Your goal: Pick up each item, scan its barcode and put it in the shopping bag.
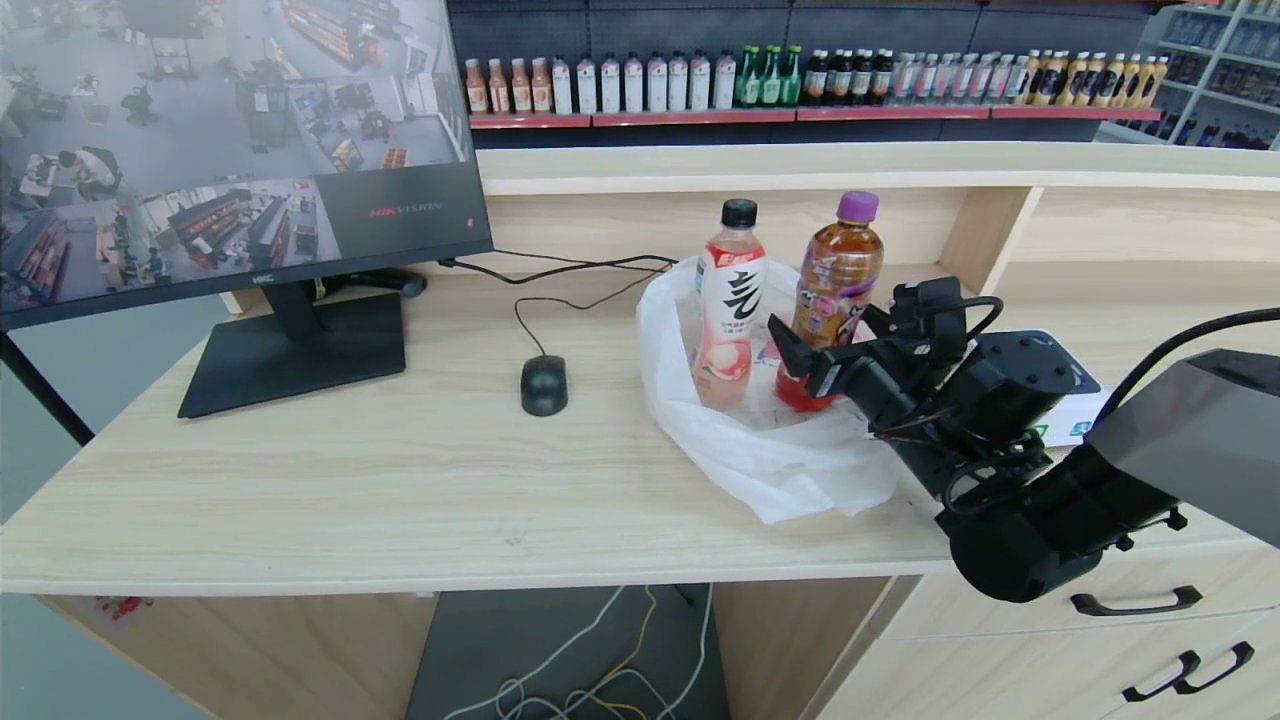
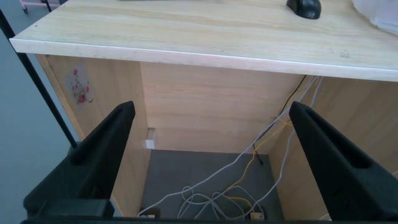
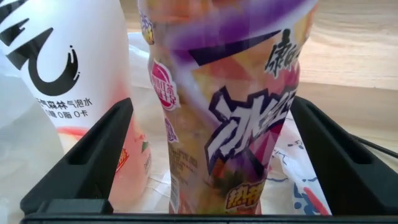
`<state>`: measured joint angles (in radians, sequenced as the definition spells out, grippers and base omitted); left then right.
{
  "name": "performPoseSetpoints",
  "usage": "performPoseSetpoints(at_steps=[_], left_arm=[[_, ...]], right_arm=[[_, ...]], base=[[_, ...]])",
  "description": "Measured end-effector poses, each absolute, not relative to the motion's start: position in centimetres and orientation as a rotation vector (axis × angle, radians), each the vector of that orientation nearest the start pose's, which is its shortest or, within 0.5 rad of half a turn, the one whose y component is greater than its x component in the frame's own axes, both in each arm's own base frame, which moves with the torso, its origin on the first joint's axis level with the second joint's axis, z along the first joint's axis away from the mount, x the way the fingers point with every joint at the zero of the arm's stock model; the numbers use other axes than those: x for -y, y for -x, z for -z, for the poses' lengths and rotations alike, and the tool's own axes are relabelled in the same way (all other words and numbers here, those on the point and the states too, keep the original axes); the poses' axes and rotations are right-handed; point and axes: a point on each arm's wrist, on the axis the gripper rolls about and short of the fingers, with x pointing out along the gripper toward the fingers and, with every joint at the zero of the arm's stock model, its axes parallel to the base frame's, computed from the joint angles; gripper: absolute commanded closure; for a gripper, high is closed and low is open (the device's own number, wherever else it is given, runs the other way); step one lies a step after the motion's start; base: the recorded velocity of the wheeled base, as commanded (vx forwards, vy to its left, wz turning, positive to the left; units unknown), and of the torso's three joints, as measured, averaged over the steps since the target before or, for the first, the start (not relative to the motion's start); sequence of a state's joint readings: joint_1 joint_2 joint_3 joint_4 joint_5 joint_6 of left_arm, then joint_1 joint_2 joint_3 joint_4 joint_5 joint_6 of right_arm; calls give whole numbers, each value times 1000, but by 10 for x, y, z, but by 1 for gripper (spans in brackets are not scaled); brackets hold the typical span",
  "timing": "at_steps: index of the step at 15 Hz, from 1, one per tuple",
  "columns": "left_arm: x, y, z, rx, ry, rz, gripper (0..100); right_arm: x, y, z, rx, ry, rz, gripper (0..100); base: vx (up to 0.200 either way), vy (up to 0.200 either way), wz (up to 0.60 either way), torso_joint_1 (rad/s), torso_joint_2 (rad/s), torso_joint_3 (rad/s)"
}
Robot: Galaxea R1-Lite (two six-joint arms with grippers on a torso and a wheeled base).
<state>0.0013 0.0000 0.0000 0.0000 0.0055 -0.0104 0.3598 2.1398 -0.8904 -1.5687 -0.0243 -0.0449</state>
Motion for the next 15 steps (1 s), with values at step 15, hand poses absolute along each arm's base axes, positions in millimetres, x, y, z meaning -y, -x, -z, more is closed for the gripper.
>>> performPoseSetpoints(at_steps=[15], left_arm=[[0,23,-75,0,9,-7,0]], right_arm=[[-101,-263,-179,299,-8,-335,0]], base=[[0,0,0,0,0,0]])
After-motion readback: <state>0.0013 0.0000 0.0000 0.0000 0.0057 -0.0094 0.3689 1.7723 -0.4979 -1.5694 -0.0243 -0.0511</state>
